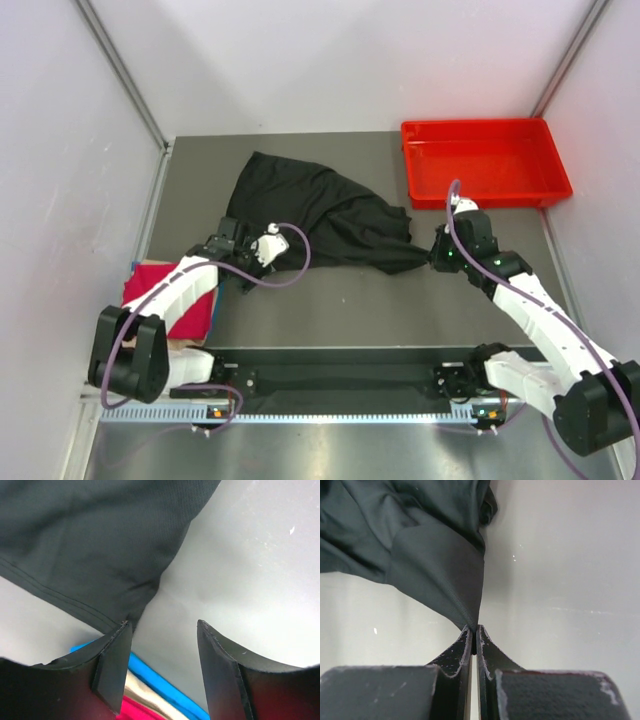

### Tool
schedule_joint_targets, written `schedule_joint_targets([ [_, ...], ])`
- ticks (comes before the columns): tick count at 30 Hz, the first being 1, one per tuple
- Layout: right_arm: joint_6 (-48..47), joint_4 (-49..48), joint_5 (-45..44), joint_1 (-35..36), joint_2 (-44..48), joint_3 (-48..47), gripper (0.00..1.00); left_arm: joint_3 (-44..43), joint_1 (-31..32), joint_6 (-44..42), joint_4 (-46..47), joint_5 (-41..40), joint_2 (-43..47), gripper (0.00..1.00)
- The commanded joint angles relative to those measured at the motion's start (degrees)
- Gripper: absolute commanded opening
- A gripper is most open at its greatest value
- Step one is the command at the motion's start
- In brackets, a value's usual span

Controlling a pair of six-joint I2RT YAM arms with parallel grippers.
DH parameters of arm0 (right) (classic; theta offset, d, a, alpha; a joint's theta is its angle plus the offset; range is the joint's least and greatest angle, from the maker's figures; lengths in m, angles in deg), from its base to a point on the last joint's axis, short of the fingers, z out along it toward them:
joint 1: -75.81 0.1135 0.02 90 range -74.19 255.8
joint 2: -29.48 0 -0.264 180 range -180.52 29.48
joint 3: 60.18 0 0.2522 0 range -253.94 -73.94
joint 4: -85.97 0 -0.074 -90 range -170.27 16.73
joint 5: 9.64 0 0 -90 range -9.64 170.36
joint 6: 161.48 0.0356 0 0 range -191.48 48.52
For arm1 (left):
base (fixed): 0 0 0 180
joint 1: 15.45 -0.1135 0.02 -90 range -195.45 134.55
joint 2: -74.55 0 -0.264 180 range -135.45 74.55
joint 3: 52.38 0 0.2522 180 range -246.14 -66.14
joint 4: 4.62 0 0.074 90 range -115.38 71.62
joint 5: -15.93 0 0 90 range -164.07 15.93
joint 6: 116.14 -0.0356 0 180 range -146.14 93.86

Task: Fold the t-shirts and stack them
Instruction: Flatten the tshirt out

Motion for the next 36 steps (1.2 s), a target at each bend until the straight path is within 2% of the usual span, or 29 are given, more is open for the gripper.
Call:
schedule_joint_targets([
  [1,-2.0,0.9,-0.5,-1.5,0.2,-3.4,0.00,0.7,1.4,-1.3,5.0,-5.9,2.7,0.60],
  [5,-2.7,1.1,0.4,-3.4,0.8,-4.1,0.00,1.4,0.3,-4.9,8.3,-13.1,-0.2,0.62],
  [11,-3.4,1.1,0.4,-3.9,0.4,-4.4,0.00,-1.6,-0.9,-5.3,6.6,-11.5,-9.2,0.59],
  [15,-3.7,1.4,0.5,-4.4,1.1,-4.3,0.00,-2.5,-1.0,-4.8,1.5,-3.7,-10.6,0.45],
  [16,-3.8,1.5,0.4,-4.6,1.5,-4.3,0.00,-1.9,-0.8,-4.6,1.1,-2.7,-10.7,0.27],
  [18,-3.8,2.0,0.5,-5.1,2.0,-4.9,0.00,-1.5,-0.9,-3.8,1.7,-4.0,-11.1,0.03],
  [21,-4.1,3.3,0.4,-5.4,3.4,-7.6,0.00,-2.2,-1.1,-1.5,0.1,-6.5,-9.0,0.00],
  [23,-4.0,4.8,0.4,-5.3,5.5,-9.6,0.00,-4.9,-2.1,1.0,-3.7,-6.5,-4.1,0.00],
  [26,-4.1,6.4,0.4,-5.3,8.8,-14.7,0.00,-11.1,-4.1,3.3,-8.4,-6.5,4.5,0.00],
  [29,-4.5,9.0,0.4,-5.4,12.4,-20.4,0.00,-21.1,-5.1,6.8,-17.2,-10.2,8.5,0.00],
  [30,-4.9,9.4,0.4,-5.3,13.5,-23.2,0.00,-26.9,-5.5,7.7,-19.6,-10.9,8.8,0.00],
  [32,-5.3,11.1,0.4,-5.3,15.8,-28.0,0.00,-32.2,-5.9,7.7,-19.6,-10.9,10.0,0.00],
  [36,-6.5,14.0,0.3,-5.4,17.7,-36.3,0.00,-50.0,-6.0,7.7,-19.6,-10.9,10.7,0.00],
])
